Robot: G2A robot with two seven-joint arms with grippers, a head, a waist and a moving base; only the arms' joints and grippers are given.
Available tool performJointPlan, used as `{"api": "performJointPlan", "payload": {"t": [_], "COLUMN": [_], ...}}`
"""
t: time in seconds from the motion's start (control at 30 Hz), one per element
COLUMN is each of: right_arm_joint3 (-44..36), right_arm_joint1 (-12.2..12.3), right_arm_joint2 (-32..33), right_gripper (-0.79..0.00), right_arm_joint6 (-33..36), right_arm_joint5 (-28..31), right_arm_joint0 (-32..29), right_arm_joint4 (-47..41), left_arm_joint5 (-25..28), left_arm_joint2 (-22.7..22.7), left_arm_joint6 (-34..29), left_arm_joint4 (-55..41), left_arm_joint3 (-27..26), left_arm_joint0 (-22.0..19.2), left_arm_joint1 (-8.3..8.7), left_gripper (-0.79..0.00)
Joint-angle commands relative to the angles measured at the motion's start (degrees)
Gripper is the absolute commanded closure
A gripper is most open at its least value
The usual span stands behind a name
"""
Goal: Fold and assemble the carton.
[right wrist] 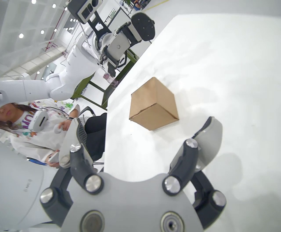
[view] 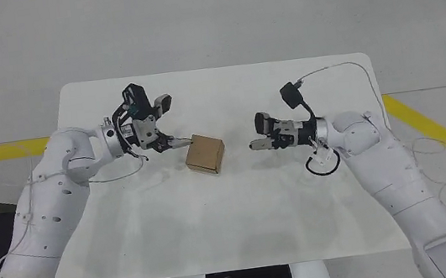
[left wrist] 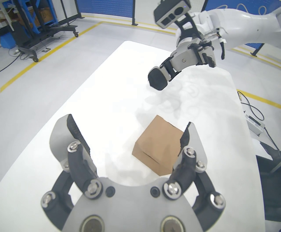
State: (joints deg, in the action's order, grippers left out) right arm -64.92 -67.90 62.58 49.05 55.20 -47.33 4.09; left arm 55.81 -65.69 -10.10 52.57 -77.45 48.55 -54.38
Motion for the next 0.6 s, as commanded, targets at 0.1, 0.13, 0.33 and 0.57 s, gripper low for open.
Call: {"api": "performJointPlan", "payload": {"t": [0.1, 0.13, 0.33, 0.57], "right_arm_joint3": [-2.2, -3.1, -9.2, -16.5], "right_arm_joint1": [1.1, 1.3, 2.2, 2.7], "right_arm_joint2": [6.6, 8.1, 15.4, 20.8], "right_gripper": [-0.785, -0.785, -0.785, -0.785], "right_arm_joint6": [-11.1, -13.9, -27.7, -41.0], "right_arm_joint5": [2.8, 2.8, 0.6, -6.8], "right_arm_joint0": [-1.4, -2.2, -6.8, -11.5], "right_arm_joint4": [11.7, 14.6, 31.0, 45.7], "left_arm_joint5": [-3.1, -3.7, -6.1, -8.2], "left_arm_joint2": [-2.1, -2.4, -3.8, -6.1], "left_arm_joint6": [-1.3, -1.4, -2.9, -2.7], "left_arm_joint4": [-2.5, -2.9, -6.5, -6.3], "left_arm_joint3": [1.2, 1.6, 4.7, 6.1], "left_arm_joint0": [-1.4, -1.6, -3.6, -5.1], "left_arm_joint1": [0.2, 0.21, 0.18, 0.49], "left_gripper": [-0.785, -0.785, -0.785, -0.785]}}
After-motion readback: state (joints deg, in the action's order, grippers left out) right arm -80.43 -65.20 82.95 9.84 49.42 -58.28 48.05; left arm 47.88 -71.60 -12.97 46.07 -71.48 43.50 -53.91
